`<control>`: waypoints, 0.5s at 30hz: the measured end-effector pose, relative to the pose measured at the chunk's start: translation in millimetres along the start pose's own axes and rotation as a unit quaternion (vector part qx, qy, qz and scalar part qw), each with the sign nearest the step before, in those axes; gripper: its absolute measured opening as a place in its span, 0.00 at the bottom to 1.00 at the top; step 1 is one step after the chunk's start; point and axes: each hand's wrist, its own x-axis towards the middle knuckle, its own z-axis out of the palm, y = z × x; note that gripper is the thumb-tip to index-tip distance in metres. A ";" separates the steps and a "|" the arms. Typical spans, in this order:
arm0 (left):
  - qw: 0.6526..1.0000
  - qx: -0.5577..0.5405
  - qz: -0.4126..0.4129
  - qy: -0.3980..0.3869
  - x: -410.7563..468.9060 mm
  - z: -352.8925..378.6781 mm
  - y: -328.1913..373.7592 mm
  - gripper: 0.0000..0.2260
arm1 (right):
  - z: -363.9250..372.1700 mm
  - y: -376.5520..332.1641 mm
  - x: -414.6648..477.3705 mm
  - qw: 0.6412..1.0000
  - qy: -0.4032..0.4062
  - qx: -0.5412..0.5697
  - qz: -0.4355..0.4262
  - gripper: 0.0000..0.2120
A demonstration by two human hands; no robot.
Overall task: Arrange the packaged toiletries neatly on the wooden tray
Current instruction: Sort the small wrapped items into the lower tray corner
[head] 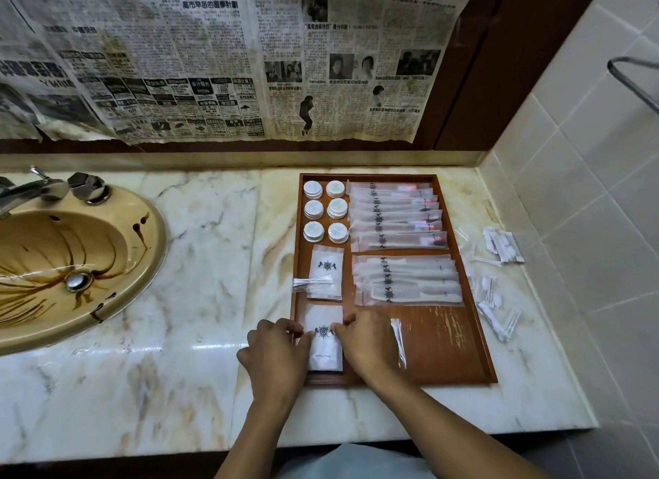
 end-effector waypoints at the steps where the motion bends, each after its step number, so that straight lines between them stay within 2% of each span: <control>1: 1.000 0.002 0.004 0.001 -0.6 0.4 -0.5 0.06 | 0.3 -0.5 -0.4 1.000 0.002 -0.009 -0.004 0.11; 7: 1.000 0.002 0.019 0.006 0.8 2.9 -2.3 0.06 | -0.7 -4.1 -1.9 0.999 -0.001 -0.036 -0.023 0.12; 15: 0.996 -0.054 0.057 0.044 16.8 -0.7 -1.6 0.07 | -13.7 4.6 -1.9 1.000 0.003 0.006 -0.017 0.09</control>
